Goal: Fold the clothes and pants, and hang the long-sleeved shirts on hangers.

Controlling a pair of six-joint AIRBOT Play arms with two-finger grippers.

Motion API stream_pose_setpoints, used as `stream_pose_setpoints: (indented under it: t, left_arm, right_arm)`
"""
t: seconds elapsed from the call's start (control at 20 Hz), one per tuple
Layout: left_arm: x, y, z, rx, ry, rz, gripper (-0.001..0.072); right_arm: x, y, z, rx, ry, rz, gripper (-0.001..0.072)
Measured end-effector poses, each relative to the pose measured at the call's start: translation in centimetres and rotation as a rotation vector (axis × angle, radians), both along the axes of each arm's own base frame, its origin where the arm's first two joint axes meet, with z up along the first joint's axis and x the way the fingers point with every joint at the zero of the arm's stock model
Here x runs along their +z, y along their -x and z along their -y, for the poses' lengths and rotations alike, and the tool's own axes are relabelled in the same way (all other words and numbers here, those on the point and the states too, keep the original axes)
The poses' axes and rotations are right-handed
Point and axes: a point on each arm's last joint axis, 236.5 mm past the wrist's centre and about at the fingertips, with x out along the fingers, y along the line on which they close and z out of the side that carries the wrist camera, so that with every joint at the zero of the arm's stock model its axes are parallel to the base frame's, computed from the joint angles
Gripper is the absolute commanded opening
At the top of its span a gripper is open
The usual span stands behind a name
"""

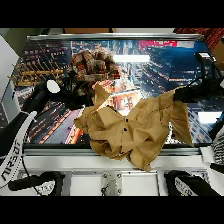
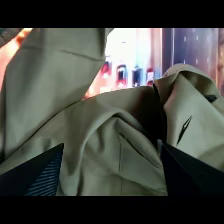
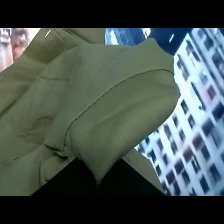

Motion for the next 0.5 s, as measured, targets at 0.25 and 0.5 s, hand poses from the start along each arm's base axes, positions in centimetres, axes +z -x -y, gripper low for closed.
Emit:
stream_pose_setpoints:
  t: [0.25,0.5]
  left_arm:
    - [-1.2,-0.8,3.8,-0.124,0.137,-0.026,0.0632]
    - [-1.1,0.1,6.1,-0.336,0.133,-0.073,0.0632]
  right_arm:
    - [-0.7,0.0,0.1,0.000,0.003,-0.021,0.0016]
    - [-0.8,-0.1,0.1,-0.001,0.003,-0.024,0.0016]
